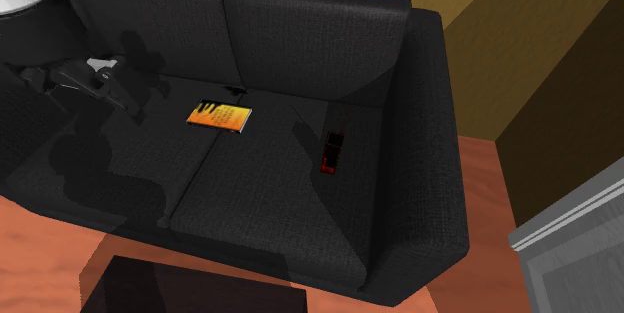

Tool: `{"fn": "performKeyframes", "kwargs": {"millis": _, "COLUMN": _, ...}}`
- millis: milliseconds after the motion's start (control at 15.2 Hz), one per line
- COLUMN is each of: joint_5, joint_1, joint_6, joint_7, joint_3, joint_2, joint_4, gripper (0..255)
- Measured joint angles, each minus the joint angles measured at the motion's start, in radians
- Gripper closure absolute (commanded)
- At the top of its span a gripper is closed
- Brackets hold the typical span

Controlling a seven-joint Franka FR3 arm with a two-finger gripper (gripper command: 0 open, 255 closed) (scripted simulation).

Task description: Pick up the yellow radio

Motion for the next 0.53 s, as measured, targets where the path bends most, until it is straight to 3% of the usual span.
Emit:
{"fn": "performKeyframes", "kwargs": {"millis": 198, "joint_5": -0.008, "joint_1": -0.004, "joint_6": 0.029, "joint_7": -0.018, "joint_3": -0.013, "joint_2": 0.023, "joint_4": -0.010, "gripper": 0}}
{"fn": "performKeyframes", "kwargs": {"millis": 528, "joint_5": -0.041, "joint_1": -0.021, "joint_6": 0.152, "joint_7": -0.096, "joint_3": -0.068, "joint_2": 0.115, "joint_4": -0.052, "gripper": 0}}
